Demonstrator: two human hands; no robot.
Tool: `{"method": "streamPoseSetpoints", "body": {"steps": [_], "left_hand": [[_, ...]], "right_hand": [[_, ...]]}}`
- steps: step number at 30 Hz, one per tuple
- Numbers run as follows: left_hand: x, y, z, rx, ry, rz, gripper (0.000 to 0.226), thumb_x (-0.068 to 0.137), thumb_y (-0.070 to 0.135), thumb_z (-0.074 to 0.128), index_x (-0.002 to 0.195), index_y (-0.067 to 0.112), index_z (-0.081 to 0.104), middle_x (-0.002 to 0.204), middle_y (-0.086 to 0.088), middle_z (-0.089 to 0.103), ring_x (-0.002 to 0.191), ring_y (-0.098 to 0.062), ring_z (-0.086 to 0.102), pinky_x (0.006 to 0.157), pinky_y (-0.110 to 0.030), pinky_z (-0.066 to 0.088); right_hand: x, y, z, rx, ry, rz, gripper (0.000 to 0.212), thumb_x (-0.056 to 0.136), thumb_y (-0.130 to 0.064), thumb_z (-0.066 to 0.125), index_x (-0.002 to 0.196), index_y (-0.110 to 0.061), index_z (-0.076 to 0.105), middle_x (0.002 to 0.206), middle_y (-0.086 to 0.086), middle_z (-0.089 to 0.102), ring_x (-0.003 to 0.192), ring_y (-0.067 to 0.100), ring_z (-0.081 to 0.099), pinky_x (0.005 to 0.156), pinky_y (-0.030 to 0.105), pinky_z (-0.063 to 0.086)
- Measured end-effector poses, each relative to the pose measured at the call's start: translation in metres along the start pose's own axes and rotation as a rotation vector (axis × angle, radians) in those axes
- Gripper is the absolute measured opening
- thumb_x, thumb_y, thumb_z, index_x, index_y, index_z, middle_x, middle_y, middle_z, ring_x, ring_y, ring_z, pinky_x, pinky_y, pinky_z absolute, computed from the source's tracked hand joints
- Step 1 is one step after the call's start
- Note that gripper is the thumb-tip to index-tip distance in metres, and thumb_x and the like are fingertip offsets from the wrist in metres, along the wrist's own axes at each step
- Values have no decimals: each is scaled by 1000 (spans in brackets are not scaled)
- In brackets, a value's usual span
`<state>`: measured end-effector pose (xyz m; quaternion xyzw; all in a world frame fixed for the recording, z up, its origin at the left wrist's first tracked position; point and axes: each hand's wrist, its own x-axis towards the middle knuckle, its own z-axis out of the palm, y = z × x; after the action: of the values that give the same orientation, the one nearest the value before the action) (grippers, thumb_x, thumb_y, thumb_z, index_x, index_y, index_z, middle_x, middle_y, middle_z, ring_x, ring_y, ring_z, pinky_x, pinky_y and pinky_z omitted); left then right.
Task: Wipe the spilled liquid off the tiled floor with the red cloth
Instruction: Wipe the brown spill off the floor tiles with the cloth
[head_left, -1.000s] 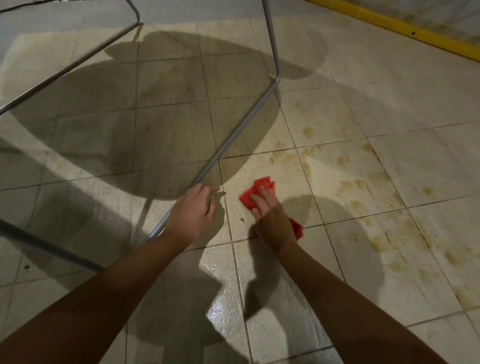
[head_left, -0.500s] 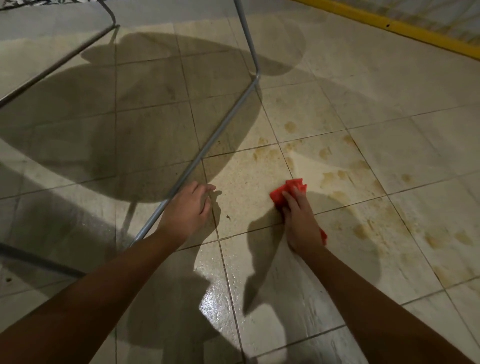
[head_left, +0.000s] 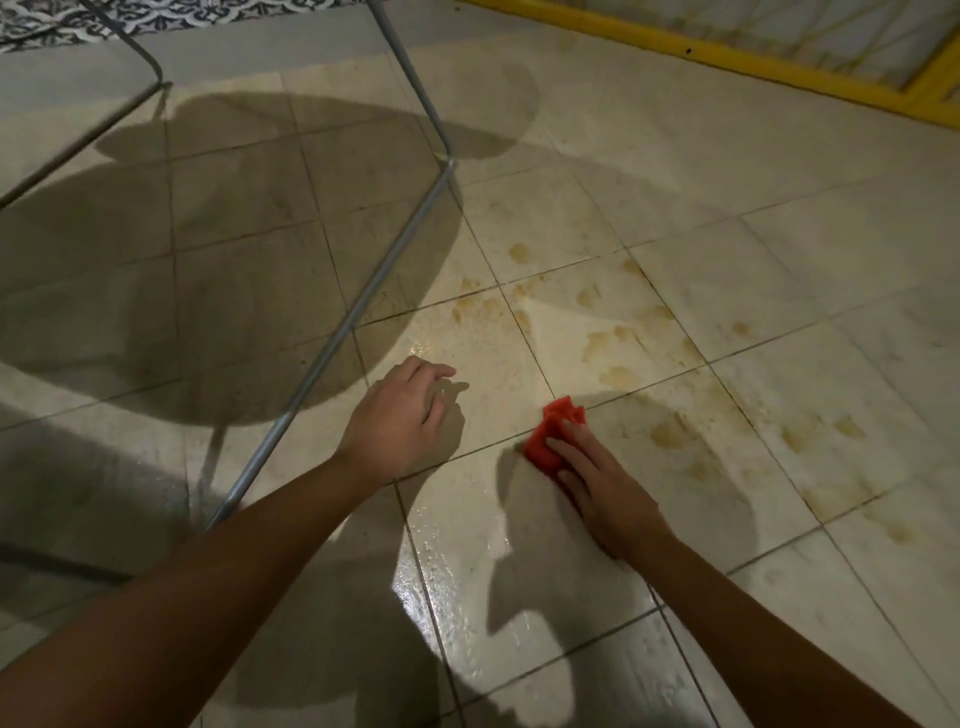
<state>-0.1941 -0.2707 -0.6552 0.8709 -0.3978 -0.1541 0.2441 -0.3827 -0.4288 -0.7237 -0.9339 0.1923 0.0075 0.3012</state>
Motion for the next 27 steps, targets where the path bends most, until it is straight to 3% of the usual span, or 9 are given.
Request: {"method": "streamPoseSetpoints", "body": {"steps": [4,7,11,13,16,18,21,23,27], "left_hand": [[-1,10,-1,-8,-6,-39,32,93,16,41,124,17,49,123,-2,51,112,-19,49,95,-37,41],[-6,17,2,14,-18,-25,32,93,16,41,123,16,49,122,-3,51,111,-19,51,94,-39,42],[-11,27,4,98,-49,9,32,93,18,40,125,17,48,122,-2,51,110,-16,50,94,-33,41],[-9,33,4,142,-47,32,33,94,19,40,125,17,47,123,-1,50,110,-16,50,93,-30,38],[-6,44,6,161,-41,62,33,93,18,40,126,16,47,124,-2,51,110,-17,51,93,-32,40],[-4,51,9,167,-49,78,33,93,18,40,126,16,47,125,-1,51,110,-17,51,93,-32,41],[-2,60,12,185,-64,114,33,93,18,40,126,17,47,124,-1,51,110,-18,52,95,-35,42],[-1,65,12,189,-64,120,33,93,19,40,126,18,47,123,-1,51,110,-18,52,96,-36,42],[-2,72,12,154,-38,87,33,94,20,39,126,20,46,123,0,49,111,-17,51,96,-35,41]], "right_hand": [[22,14,-11,7,95,117,40,96,-16,38,136,-14,37,151,4,19,138,20,21,112,35,24],[47,4,3,-74,132,182,49,92,0,39,139,-11,29,152,11,15,140,28,12,113,44,22],[43,-9,25,-77,80,54,58,87,11,42,139,-13,29,152,10,13,141,28,4,115,46,13],[25,-8,20,5,7,-20,55,89,8,41,138,-14,32,153,7,13,141,24,4,116,42,10],[-12,13,9,-30,30,-6,40,98,-20,24,136,-16,37,151,7,21,139,23,20,113,41,24],[-35,33,3,-60,59,18,57,96,-42,6,135,-16,38,149,7,25,135,22,28,110,38,29],[-61,56,-16,-40,126,121,41,97,-30,29,137,-22,34,151,-1,17,134,11,22,110,29,20],[-72,68,-28,-38,176,174,43,96,-19,37,138,-20,32,151,-4,12,136,14,19,110,29,17],[-63,71,-34,18,264,415,42,97,-16,32,139,-18,29,153,1,12,139,23,16,112,45,24]]}}
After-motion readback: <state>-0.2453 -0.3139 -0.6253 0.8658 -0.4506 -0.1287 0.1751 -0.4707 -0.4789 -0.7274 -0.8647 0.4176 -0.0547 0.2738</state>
